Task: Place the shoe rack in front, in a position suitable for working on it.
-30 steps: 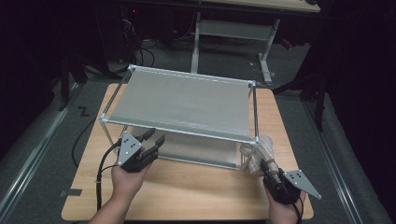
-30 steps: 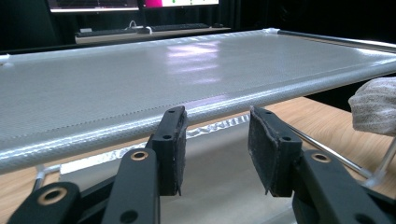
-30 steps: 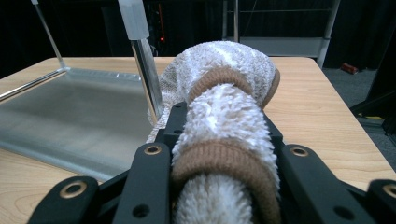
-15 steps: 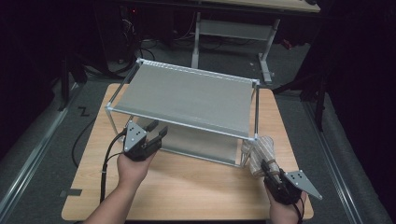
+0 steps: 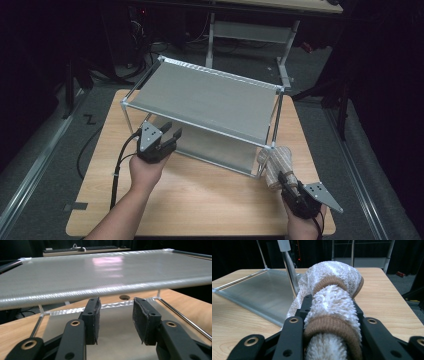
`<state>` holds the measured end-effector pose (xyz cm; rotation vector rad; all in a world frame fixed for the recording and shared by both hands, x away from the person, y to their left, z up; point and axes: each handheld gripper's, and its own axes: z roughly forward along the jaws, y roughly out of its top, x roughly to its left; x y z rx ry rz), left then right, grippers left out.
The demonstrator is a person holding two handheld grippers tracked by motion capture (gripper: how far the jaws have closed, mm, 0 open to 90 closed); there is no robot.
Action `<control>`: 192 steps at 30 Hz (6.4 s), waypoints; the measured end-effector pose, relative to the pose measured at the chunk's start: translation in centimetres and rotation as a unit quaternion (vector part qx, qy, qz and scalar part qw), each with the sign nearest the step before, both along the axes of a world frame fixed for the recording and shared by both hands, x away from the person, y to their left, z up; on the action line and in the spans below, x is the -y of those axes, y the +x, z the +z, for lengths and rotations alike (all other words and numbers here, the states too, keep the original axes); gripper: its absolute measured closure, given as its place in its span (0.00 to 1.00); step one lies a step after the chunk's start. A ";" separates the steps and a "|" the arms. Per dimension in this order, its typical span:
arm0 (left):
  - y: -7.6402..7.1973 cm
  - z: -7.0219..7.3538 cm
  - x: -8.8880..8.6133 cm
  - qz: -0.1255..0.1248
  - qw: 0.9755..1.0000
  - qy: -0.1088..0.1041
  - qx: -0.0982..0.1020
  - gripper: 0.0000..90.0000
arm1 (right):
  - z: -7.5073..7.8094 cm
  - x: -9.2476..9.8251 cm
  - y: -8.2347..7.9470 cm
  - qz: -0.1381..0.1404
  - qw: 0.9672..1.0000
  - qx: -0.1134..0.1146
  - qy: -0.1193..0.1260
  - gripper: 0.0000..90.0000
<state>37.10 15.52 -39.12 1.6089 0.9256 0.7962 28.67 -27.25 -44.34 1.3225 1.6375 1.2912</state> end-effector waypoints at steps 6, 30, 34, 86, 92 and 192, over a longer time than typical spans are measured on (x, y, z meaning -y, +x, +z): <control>-2.8 -1.5 0.1 -0.024 1.000 0.004 -0.007 0.63 | -0.1 -0.3 0.0 0.005 1.000 -0.003 -0.001 0.75; -9.1 -8.7 2.2 -0.108 0.992 -0.008 -0.065 0.61 | -0.7 -7.2 -1.3 0.122 0.992 -0.016 -0.028 0.75; -9.5 -8.8 2.5 -0.113 0.992 0.005 -0.061 0.60 | -0.8 -7.8 -1.4 0.134 0.990 -0.011 -0.041 0.74; -9.6 -5.1 9.9 -0.213 0.977 -0.007 -0.022 0.89 | -1.2 -2.8 0.1 0.049 0.998 -0.020 -0.033 0.75; -10.6 -5.3 8.7 -0.221 0.975 -0.019 -0.019 0.89 | -0.7 -4.9 1.6 0.070 0.996 -0.030 -0.051 0.75; -11.6 -8.0 5.2 -0.189 0.982 -0.013 0.000 0.60 | -4.6 -5.5 1.4 0.110 0.983 -0.118 -0.093 0.75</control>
